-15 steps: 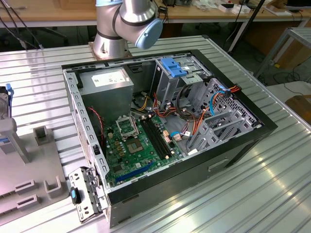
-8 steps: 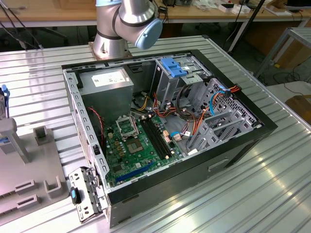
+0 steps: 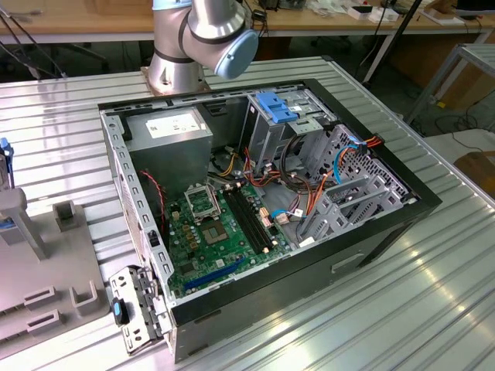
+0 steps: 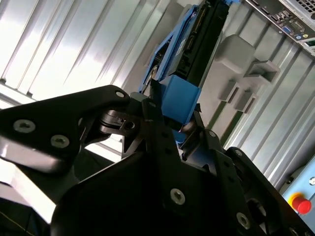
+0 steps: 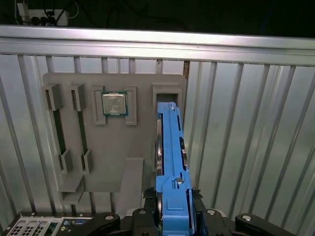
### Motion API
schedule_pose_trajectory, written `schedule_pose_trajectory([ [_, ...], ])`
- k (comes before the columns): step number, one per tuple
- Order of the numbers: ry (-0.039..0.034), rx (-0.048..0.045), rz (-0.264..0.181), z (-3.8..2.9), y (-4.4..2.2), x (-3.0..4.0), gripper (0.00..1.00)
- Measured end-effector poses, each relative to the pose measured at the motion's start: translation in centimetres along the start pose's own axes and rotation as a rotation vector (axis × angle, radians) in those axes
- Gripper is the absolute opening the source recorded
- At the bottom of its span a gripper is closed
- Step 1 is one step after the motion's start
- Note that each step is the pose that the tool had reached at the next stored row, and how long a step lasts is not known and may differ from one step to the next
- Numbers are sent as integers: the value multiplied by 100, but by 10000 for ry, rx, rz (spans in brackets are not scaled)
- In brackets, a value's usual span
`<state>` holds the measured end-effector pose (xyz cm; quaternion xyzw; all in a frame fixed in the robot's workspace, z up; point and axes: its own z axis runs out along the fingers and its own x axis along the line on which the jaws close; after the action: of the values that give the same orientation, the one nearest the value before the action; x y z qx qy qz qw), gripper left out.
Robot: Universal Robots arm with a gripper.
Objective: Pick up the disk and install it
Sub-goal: 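Pick up the disk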
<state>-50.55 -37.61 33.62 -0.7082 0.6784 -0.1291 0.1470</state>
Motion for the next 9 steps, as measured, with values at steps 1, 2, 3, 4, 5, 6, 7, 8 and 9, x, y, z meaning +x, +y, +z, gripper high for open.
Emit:
schedule_pose_trajectory([
  [1, -9, 26, -25, 6, 11, 0, 37],
  [2, -27, 77, -72, 20, 32, 0, 37],
  [3, -37, 112, -103, 28, 45, -1, 37],
  [4, -44, 138, -120, 33, 53, -1, 37],
  [5, -51, 177, -146, 41, 63, -1, 37],
  [6, -55, 203, -163, 46, 70, -1, 37],
  [7, -72, 277, -206, 62, 95, -2, 37],
  [8, -79, 310, -230, 68, 107, -2, 37],
  [9, -84, 334, -245, 74, 116, -2, 37],
])
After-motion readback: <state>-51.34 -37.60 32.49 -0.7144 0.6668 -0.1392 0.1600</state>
